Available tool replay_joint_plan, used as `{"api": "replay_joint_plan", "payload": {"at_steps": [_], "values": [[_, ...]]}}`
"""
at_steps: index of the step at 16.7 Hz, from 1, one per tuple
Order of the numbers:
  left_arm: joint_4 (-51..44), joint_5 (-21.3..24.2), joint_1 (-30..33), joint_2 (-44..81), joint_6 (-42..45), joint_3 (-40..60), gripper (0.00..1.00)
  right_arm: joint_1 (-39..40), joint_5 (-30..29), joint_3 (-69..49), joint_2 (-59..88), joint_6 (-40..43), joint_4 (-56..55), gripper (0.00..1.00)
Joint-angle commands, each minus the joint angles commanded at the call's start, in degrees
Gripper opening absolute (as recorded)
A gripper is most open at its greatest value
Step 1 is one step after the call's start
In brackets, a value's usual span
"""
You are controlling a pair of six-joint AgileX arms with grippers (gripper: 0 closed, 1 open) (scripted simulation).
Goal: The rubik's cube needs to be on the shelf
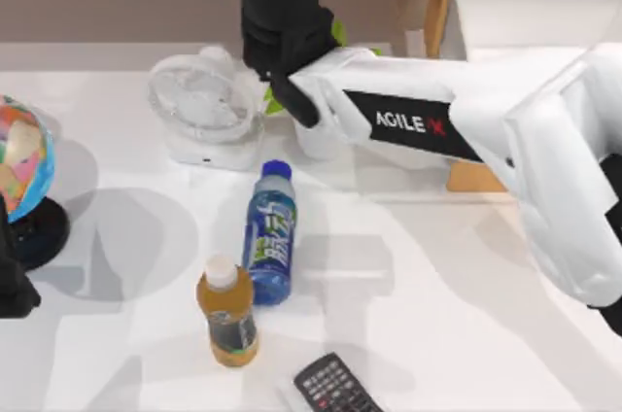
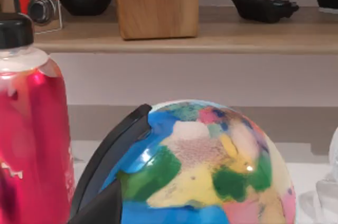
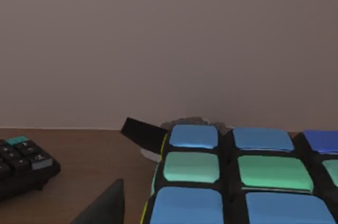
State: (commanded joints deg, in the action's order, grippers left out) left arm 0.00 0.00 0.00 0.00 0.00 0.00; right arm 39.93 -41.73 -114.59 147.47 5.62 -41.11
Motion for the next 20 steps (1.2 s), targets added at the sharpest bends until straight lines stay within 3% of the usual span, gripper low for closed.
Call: {"api": "replay_joint_plan", "payload": {"at_steps": [7,16,20], "values": [[0.00,0.00,0.00,0.00,0.00,0.00,1.00,0.28,7.36,23.70,-14.80,15.38,-21.23,1.00],[0.00,0.00,0.00,0.00,0.00,0.00,1.00,-2.29,18.90,78.02,-33.56,52.28,-53.27,1.00],[0.00,0.00,0.00,0.00,0.00,0.00,1.00,-7.04,21.15,94.18,-35.67,68.09,-60.86,1.00]]}}
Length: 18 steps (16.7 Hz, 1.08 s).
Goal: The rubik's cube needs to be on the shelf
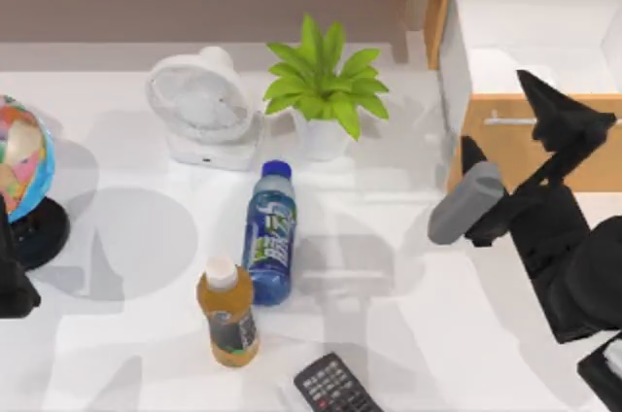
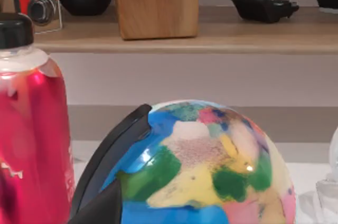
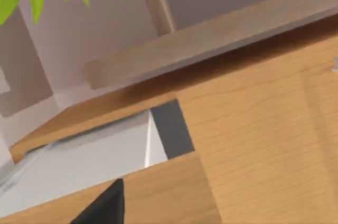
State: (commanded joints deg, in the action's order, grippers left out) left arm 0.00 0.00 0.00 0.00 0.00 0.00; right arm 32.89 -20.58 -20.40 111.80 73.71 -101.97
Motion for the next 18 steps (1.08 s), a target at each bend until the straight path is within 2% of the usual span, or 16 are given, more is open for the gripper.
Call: {"api": "replay_joint_plan", "payload": {"at_steps": [3,6,18], "values": [[0.00,0.00,0.00,0.00,0.00,0.00,1.00,-6.56,-0.25,5.78,0.30,9.00,-0.78,1.00],[0.00,0.00,0.00,0.00,0.00,0.00,1.00,-11.99,-0.93,7.83,1.21,14.34,0.73,1.00],[0.00,0.00,0.00,0.00,0.00,0.00,1.00,-14.14,-0.03,4.97,2.34,15.42,3.53,1.00]]}}
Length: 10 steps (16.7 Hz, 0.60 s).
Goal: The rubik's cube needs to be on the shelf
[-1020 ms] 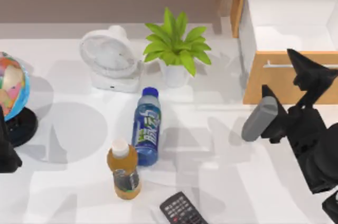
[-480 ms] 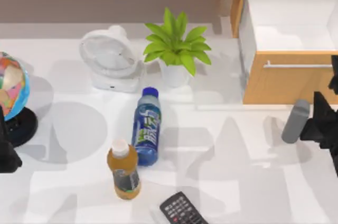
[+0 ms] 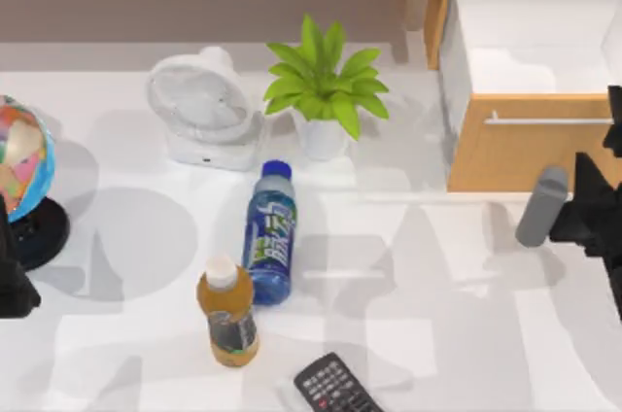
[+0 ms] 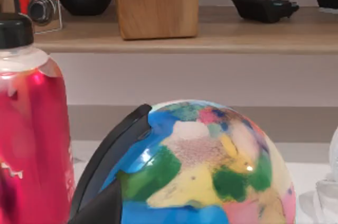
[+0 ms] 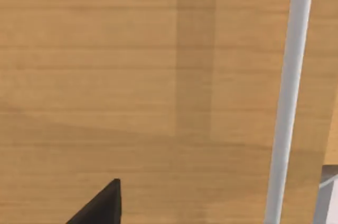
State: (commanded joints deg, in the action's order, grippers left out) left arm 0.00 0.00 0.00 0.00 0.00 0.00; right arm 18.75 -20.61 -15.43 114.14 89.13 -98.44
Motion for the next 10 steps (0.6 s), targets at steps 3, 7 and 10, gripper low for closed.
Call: {"api": "replay_joint_plan", "payload": {"at_steps": [3,7,10], "values": [[0.00,0.00,0.00,0.00,0.00,0.00,1.00,-0.82,0.83,-1.72,0.09,-0.02,1.65,1.00],[0.00,0.00,0.00,0.00,0.00,0.00,1.00,-1.09,1.10,-2.29,0.11,-0.01,2.19,1.00],[0.00,0.00,0.00,0.00,0.00,0.00,1.00,-1.09,1.10,-2.29,0.11,-0.01,2.19,0.85]]}}
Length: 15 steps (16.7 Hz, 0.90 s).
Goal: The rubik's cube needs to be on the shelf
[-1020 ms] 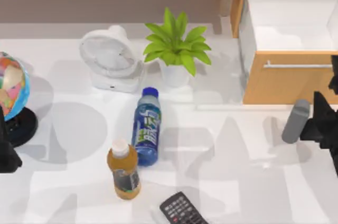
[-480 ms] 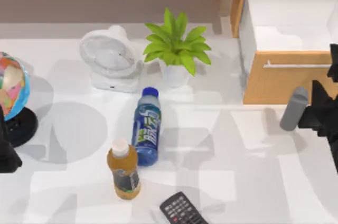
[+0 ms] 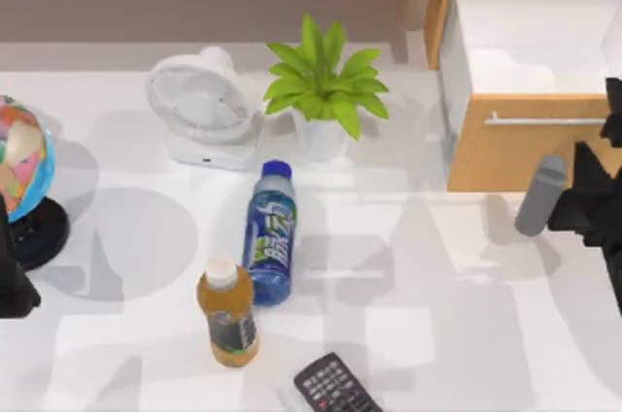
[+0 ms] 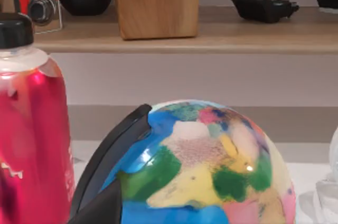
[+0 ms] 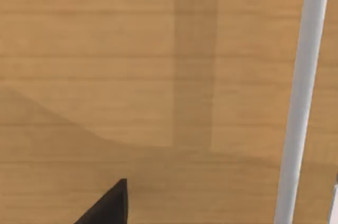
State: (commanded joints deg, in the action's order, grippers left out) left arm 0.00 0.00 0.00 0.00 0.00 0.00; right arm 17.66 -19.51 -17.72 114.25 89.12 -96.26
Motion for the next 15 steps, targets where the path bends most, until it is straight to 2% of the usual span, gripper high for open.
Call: {"api": "replay_joint_plan", "payload": {"at_steps": [11,15], "values": [[0.00,0.00,0.00,0.00,0.00,0.00,1.00,0.00,0.00,0.00,0.00,0.00,0.00,0.02],[0.00,0.00,0.00,0.00,0.00,0.00,1.00,0.00,0.00,0.00,0.00,0.00,0.00,0.00]]}}
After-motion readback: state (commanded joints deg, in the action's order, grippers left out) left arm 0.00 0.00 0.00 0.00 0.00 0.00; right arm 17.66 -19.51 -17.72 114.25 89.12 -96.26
